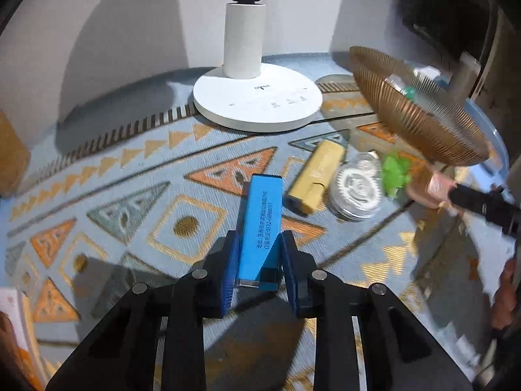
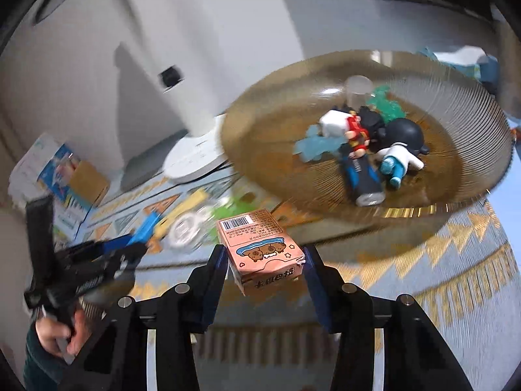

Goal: Organize rigid objects
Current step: 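Grasp the blue power bank with the left gripper while the right grasps the pink carton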

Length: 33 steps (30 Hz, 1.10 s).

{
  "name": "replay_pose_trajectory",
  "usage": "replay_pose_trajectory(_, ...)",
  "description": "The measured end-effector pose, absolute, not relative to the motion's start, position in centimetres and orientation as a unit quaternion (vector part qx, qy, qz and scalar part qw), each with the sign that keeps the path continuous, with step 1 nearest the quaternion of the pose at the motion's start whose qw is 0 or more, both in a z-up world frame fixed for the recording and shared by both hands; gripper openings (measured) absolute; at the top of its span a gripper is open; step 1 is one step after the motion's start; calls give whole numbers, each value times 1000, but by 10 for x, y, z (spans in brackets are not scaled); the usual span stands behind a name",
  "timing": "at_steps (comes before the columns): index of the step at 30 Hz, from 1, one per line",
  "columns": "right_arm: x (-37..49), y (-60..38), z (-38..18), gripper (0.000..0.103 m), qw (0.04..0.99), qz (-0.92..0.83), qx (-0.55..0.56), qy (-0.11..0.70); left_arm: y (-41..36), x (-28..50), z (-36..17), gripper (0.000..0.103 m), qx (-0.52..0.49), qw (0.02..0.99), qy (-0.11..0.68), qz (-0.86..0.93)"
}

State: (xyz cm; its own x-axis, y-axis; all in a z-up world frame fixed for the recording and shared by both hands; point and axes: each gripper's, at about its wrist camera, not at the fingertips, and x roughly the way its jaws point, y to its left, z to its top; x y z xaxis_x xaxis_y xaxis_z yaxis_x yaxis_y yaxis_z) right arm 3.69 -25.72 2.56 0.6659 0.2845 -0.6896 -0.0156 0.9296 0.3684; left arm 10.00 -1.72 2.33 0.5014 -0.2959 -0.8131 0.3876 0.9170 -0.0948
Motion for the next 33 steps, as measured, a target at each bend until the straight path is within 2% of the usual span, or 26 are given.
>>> replay_pose_trajectory(9, -36, -238, 33, 46, 909, 85, 77, 400, 6, 11, 39, 22, 12, 880, 438, -184)
replay_pose_trajectory(16, -70, -226, 11, 46, 895, 106, 64, 429, 8, -31, 20, 22, 9, 871, 461, -168)
replay_pose_trajectory(17, -75, -222, 9, 48, 894, 111, 57, 431, 5, -33, 20, 23, 17, 871, 461, -167)
replay_pose_trajectory(18, -76, -219, 8, 54, 893, 114, 52, 433, 2, -35, 21, 25, 27, 870, 462, -166)
replay_pose_trajectory(20, -77, -220, 8, 69, 889, 119, 49, 440, -1, -37, 22, 46, 28, 868, 466, -172)
replay_pose_trajectory(21, -78, -221, 9, 73, 887, 118, 49, 443, -1, -38, 22, 52, 23, 869, 463, -174)
replay_pose_trajectory(22, -79, -221, 9, 73, 888, 116, 47, 442, -2, -38, 22, 65, 20, 874, 456, -169)
replay_pose_trajectory(23, -80, -220, 10, 73, 890, 112, 39, 440, -1, -39, 22, 69, 20, 876, 453, -165)
replay_pose_trajectory(30, -69, -208, 4, 73, 894, 90, -4, 439, -9, -28, 16, 69, 44, 875, 461, -142)
replay_pose_trajectory(31, -67, -205, 3, 73, 896, 84, -12, 437, -12, -28, 16, 63, 53, 876, 459, -141)
replay_pose_trajectory(32, -66, -203, 2, 66, 897, 79, -16, 435, -14, -29, 16, 45, 61, 877, 455, -140)
replay_pose_trajectory(33, -66, -201, 3, 56, 899, 77, -22, 430, -17, -30, 17, 35, 72, 879, 451, -140)
